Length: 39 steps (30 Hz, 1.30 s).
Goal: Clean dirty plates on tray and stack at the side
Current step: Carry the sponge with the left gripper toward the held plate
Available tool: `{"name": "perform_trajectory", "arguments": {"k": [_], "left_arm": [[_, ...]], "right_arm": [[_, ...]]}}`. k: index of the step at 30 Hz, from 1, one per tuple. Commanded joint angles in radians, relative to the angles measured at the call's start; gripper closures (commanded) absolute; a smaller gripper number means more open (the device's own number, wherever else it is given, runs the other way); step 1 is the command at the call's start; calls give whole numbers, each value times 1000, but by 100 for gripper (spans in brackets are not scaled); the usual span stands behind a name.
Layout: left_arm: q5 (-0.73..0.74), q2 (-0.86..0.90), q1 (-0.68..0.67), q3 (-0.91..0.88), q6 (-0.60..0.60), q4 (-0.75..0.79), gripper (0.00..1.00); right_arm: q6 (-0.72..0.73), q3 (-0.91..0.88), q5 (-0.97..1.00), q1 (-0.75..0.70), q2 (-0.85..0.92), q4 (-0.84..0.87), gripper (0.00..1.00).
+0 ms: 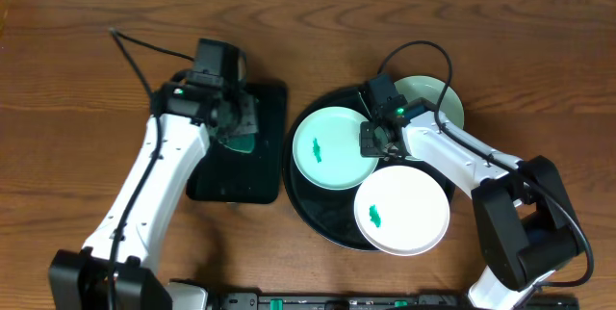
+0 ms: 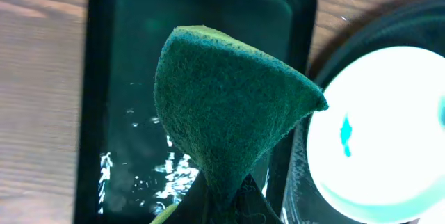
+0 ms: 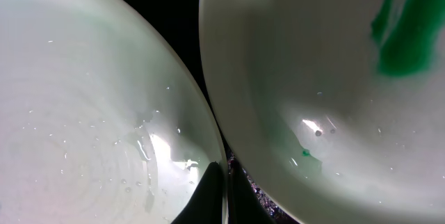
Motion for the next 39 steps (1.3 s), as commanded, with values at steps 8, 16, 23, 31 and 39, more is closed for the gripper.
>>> {"name": "perform_trajectory", "arguments": {"k": [8, 16, 23, 31, 39], "left_arm": [[2, 87, -50, 11, -86, 14, 93], [3, 109, -135, 11, -194, 57, 93], [2, 113, -249, 11, -255, 158, 93], [3, 196, -308, 10, -355, 200, 93], [2, 306, -310, 10, -356, 203, 93]], "right_arm": [[-11, -4, -13, 5, 1, 5, 99], [-11, -4, -40, 5, 1, 9, 99], [-11, -4, -43, 5, 1, 9, 99], [-11, -4, -43, 5, 1, 9, 99], [-11, -4, -43, 5, 1, 12, 99]]}}
